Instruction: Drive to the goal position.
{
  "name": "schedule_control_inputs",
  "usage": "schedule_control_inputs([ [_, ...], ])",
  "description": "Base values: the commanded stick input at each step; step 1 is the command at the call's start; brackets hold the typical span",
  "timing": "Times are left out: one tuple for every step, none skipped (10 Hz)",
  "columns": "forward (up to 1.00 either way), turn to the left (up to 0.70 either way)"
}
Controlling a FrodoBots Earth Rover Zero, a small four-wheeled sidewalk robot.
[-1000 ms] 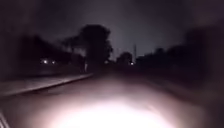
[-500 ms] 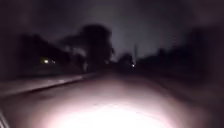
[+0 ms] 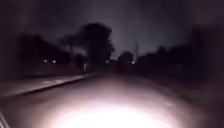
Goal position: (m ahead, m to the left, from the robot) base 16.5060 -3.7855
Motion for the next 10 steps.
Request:
schedule_control_inputs([
  [0.70,0.00],
  [0.70,0.00],
  [0.70,0.00],
  [0.70,0.00],
  [0.70,0.00],
  [0.70,0.00],
  [0.70,0.00],
  [0.70,0.00],
  [0.70,0.00],
  [0.70,0.00],
])
